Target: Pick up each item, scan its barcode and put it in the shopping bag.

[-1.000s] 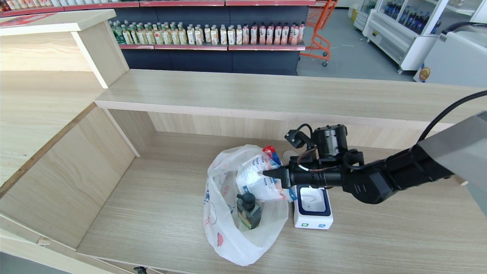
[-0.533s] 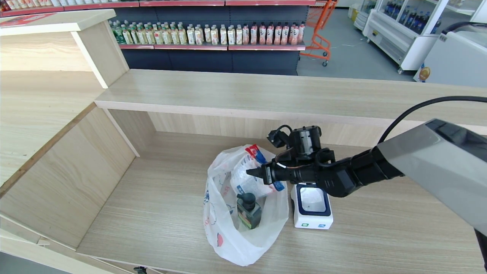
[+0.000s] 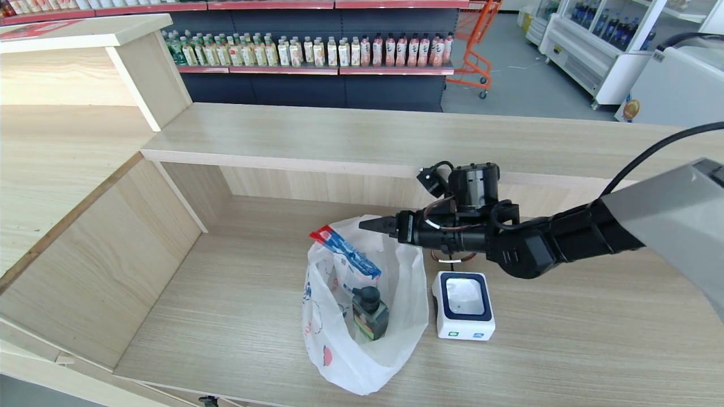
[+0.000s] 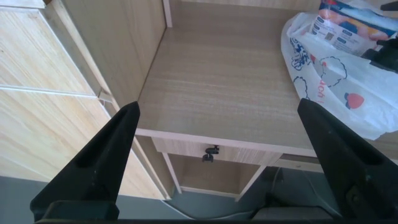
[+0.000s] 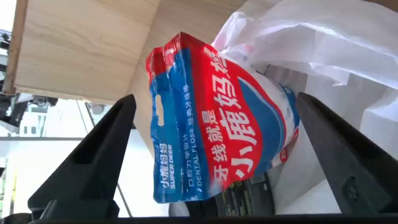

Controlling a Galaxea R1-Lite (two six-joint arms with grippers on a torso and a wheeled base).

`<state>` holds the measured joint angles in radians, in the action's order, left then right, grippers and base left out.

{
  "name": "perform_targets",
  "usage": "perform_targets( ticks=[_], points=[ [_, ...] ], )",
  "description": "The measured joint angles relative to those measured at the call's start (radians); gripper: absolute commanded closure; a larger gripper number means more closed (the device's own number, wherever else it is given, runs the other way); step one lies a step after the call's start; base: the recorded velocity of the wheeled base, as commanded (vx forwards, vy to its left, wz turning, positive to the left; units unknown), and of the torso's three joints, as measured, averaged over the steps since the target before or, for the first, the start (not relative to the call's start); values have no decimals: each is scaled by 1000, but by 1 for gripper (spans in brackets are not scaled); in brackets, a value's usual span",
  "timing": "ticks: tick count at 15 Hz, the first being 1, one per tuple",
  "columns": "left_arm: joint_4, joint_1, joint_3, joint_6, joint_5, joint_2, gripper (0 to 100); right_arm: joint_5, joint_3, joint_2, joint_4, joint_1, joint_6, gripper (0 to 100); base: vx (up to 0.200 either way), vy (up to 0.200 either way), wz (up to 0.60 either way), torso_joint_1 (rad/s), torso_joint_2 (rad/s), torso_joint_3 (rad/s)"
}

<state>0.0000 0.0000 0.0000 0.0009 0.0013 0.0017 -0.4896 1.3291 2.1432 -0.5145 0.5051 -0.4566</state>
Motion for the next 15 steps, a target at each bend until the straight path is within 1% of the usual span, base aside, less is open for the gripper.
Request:
perform_targets(
  ticks=[2,6,7,9,10,12,15],
  points=[
    [0,0,0,0,0,0,0,-6,-48,-57,-2,-20,-18,0,0,0,0,0,0,0],
    [0,0,0,0,0,0,0,-6,-217,-241,15,-100,-15,0,0,0,0,0,0,0],
    [0,0,0,0,0,0,0,-4,-286,-323,26,-124,11,0,0,0,0,0,0,0],
    [0,0,0,0,0,0,0,22,-441,-505,45,-175,122,0,0,0,0,0,0,0],
    [0,0,0,0,0,0,0,63,-521,-603,54,-204,173,0,0,0,0,0,0,0],
    [0,0,0,0,0,0,0,198,-696,-822,82,-270,244,0,0,0,0,0,0,0],
    [0,0,0,0,0,0,0,388,-937,-1163,161,-341,294,0,0,0,0,0,0,0]
  ],
)
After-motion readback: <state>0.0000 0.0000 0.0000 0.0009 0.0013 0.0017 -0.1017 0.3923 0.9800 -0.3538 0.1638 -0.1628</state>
